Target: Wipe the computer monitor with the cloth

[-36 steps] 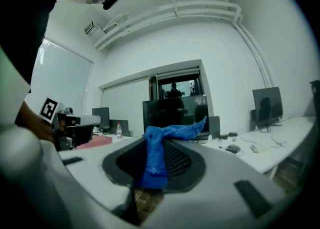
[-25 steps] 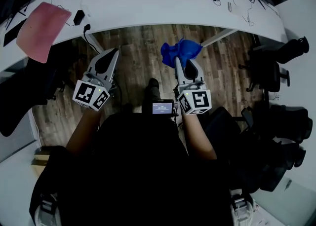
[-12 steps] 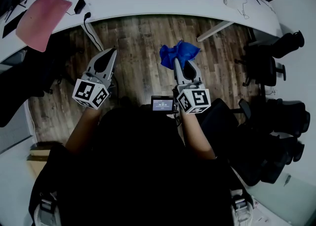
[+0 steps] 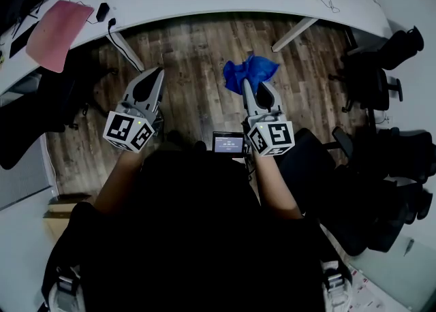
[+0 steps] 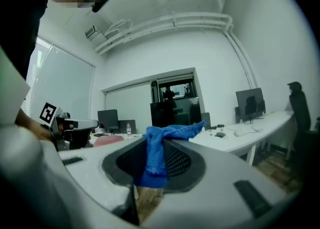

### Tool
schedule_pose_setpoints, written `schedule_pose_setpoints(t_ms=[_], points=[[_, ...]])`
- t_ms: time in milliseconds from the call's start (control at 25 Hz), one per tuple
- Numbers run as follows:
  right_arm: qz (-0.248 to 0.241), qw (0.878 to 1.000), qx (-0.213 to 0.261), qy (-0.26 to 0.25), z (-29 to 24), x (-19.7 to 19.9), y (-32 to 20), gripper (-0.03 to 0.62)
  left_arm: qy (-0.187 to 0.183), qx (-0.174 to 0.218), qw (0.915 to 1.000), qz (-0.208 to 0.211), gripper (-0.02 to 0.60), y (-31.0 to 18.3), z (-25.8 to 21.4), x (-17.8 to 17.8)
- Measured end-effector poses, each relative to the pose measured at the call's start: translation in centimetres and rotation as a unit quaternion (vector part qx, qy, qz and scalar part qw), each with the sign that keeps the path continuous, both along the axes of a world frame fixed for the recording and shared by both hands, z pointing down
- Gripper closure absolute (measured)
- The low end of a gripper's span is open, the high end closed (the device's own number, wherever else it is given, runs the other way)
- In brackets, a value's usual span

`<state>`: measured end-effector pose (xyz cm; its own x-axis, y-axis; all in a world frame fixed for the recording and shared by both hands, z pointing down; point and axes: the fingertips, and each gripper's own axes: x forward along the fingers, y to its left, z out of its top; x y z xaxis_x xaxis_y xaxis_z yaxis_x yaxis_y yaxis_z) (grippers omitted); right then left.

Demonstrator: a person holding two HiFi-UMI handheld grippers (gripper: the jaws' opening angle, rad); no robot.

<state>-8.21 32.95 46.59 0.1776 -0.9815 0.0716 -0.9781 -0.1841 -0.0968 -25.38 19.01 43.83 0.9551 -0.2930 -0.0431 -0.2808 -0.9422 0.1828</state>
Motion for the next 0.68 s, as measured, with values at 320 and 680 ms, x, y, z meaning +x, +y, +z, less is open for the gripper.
schedule_pose_setpoints(t_ms=[320,680], points=[[0.0,1.0,-0.001,-0.015,1.1,0.6,3.3,0.505,-0.009,-0.023,0.9996,-0.016,0.589,2.4,1.6,0.4],[-0.01,1.0,0.001,-0.016,1.5,0.1,3.1,0.505,-0.022,-0.026,0.9993,-0.013,0.589,2.8,2.3,0.0]])
